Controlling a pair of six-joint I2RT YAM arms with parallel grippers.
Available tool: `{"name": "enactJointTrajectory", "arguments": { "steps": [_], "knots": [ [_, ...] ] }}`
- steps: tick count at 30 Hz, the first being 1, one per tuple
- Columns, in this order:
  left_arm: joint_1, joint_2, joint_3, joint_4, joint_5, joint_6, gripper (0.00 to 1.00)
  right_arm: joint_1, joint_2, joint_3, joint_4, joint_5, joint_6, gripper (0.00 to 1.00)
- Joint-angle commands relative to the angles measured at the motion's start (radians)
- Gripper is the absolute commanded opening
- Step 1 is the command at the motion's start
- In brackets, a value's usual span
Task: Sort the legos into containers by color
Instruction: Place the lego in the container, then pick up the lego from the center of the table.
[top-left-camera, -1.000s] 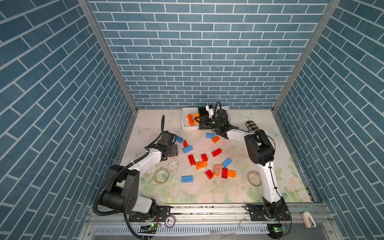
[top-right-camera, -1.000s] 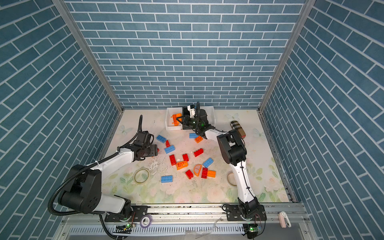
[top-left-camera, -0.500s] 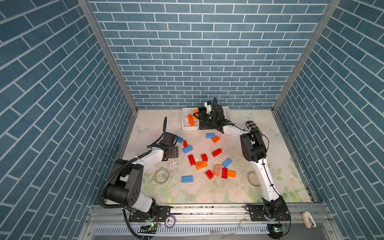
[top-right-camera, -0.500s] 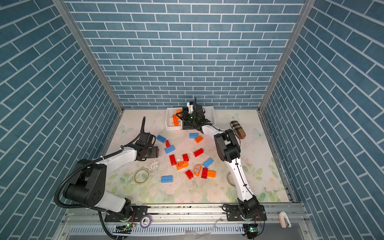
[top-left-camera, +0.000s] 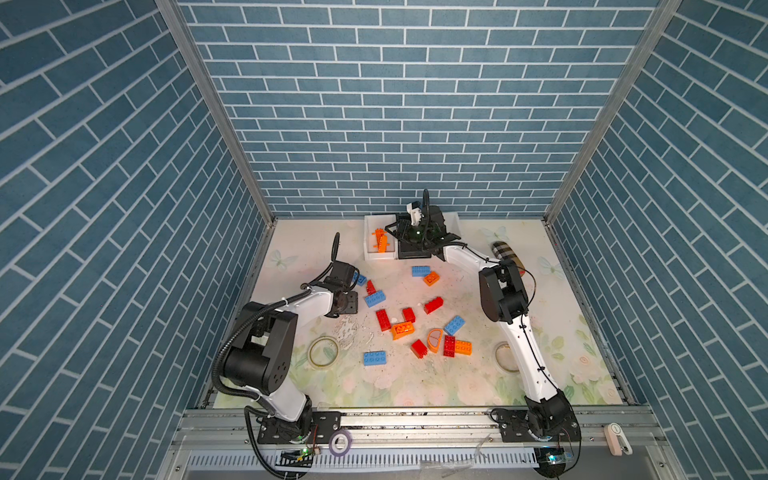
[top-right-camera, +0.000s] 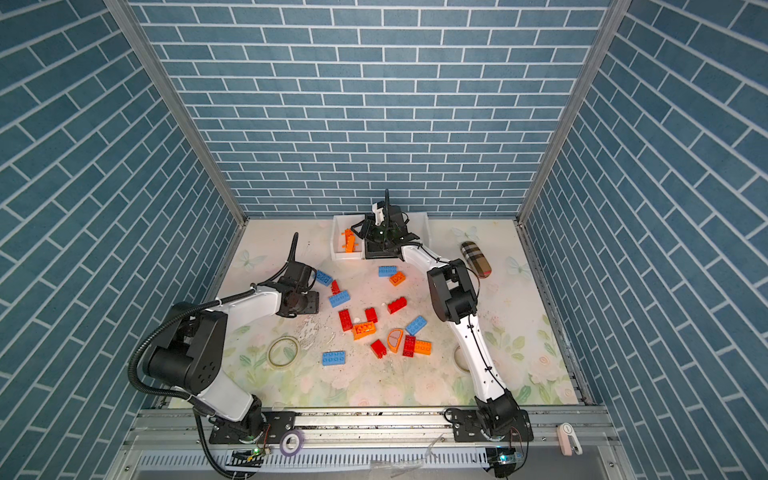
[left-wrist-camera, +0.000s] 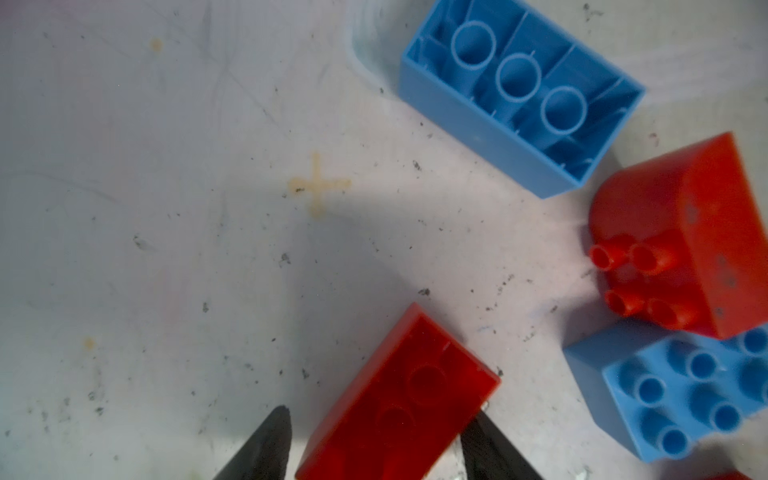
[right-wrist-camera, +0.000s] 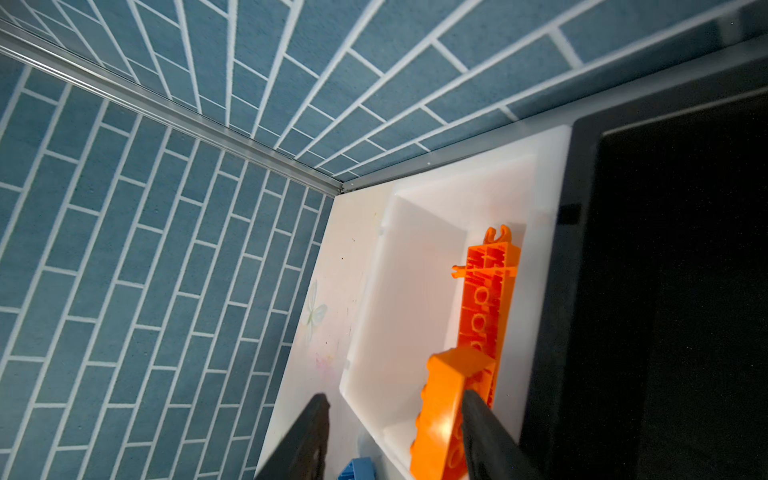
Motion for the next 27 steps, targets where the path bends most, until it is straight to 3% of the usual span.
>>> {"name": "enactJointTrajectory", "arguments": {
  "steps": [1, 8, 27],
  "knots": [
    [-0.004, 0.019, 0.025, -0.011, 0.000, 0.000, 0.64, 0.008, -0.035, 0.017, -0.053, 0.017, -0.070, 0.55],
    [-0.003, 0.037, 0.030, 0.008, 0.005, 0.005, 0.58, 0.028, -0.123, -0.015, -0.135, 0.025, -0.171, 0.58],
    [-0.005, 0.038, 0.026, 0.027, 0.041, -0.007, 0.39, 0.017, -0.565, -0.622, -0.146, 0.150, -0.311, 0.62]
  ]
}}
